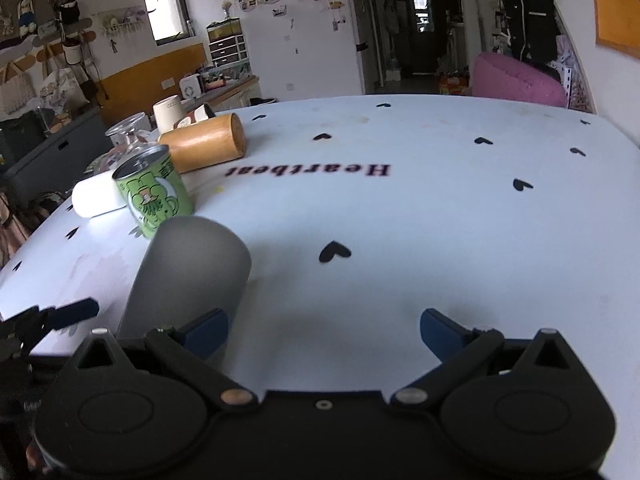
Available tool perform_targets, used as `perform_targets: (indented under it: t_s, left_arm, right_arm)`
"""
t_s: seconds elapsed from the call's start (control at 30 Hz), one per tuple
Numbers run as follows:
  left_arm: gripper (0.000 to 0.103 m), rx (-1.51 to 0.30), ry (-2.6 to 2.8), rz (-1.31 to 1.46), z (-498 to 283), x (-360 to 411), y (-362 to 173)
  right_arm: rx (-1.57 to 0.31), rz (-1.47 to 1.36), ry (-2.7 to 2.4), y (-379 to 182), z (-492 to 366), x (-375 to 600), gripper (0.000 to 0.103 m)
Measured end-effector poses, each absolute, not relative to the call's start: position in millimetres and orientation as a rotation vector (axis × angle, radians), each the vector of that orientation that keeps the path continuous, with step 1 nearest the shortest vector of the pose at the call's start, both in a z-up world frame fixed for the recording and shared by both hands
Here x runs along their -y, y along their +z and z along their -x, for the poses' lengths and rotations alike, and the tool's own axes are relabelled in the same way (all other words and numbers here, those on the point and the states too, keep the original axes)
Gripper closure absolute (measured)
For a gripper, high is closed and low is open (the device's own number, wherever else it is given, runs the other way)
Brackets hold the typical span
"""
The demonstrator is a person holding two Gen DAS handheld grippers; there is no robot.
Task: Flip cup upright
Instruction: 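Grasp the grey cup with the right tool while the left tool releases it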
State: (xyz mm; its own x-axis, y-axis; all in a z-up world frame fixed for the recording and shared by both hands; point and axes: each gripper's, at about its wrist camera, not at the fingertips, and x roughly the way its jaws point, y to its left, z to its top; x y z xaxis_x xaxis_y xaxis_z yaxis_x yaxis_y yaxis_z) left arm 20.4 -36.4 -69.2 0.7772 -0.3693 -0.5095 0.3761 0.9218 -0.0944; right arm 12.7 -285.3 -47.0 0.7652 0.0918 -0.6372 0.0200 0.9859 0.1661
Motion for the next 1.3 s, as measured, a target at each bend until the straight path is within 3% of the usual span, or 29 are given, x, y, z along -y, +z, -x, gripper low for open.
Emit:
perform_targets:
  t_s: [0.23, 0.57, 0.93, 1.07, 1.3]
  left_arm:
    - [0.012, -0.561, -0.385, 0.008, -24, 29, -66]
    - [0.012, -0.592, -0.388, 0.028, -25, 25, -67]
    - [0.012, -0.599, -0.414, 0.013, -22, 27, -72]
    - [0.012, -0.599, -0.412, 0.012, -22, 26, -72]
    - [0.012, -0.598, -0.418, 0.005, -22, 27, -71]
  right_arm:
    - [-0.662, -0.225, 0.074, -19, -10, 294, 0.0]
    - [-0.996, -0.262, 0.272, 15, -93, 272, 0.0]
    - [-1.212, -0.068, 0.255, -2, -117, 229, 0.019]
    - [-1.21, -0.112, 0.227, -6, -123, 236, 0.029]
    - [-1.1, -0.109, 0.228, 5, -110, 247, 0.03]
